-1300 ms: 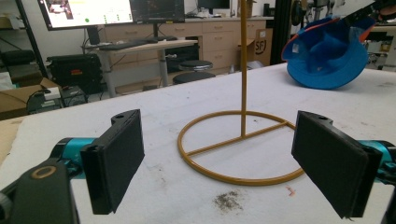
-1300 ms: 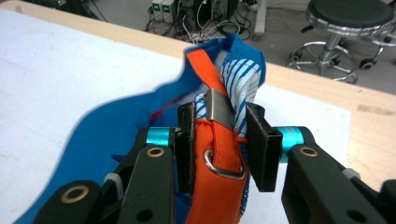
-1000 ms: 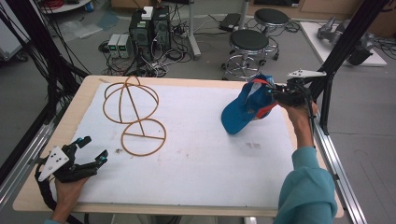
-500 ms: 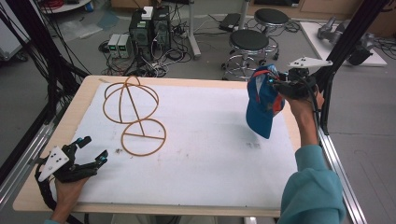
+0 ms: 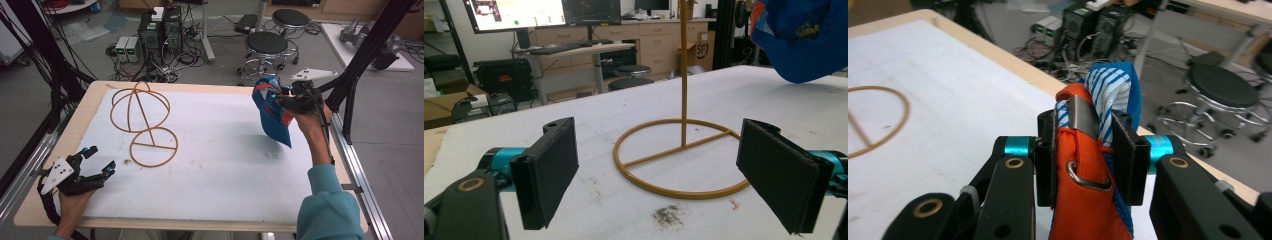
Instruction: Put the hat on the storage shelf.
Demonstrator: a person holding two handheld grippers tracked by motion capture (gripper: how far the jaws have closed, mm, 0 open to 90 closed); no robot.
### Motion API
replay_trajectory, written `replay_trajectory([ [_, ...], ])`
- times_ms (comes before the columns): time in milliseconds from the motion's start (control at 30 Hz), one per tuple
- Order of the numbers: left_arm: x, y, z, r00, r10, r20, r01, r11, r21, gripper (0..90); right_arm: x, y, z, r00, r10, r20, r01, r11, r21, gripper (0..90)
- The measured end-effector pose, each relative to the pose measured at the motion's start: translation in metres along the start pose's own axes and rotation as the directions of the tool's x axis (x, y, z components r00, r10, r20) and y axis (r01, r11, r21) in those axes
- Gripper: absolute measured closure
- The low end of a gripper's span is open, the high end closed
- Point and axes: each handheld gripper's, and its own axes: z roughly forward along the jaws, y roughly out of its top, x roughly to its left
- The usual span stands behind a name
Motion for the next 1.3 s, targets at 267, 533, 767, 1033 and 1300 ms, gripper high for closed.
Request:
replay_trajectory([
  [267,0.000,0.000,0.000,1.0000,-0.002,0.001,0.002,1.0000,-0.001,17.0,0.025,-0.008,0.004,0.9941,0.010,-0.108,-0.008,1.000,0.018,66.4],
  [533,0.001,0.000,0.000,1.0000,-0.006,0.001,0.006,1.0000,-0.002,17.0,0.043,-0.011,0.009,0.9813,-0.004,-0.192,0.010,1.000,0.028,65.7],
  [767,0.001,0.000,-0.001,0.9999,-0.012,0.000,0.012,0.9999,-0.003,17.0,0.052,-0.021,0.014,0.9658,0.020,-0.259,-0.015,1.000,0.023,64.2],
  [1033,0.002,0.000,0.000,0.9999,-0.015,-0.001,0.015,0.9999,-0.003,17.0,0.060,-0.024,0.019,0.9474,0.016,-0.320,-0.010,1.000,0.022,58.5],
  [1300,0.002,0.000,0.000,0.9999,-0.017,-0.003,0.017,0.9999,-0.004,17.0,0.062,-0.028,0.019,0.8949,0.070,-0.441,-0.090,0.996,-0.025,53.3],
])
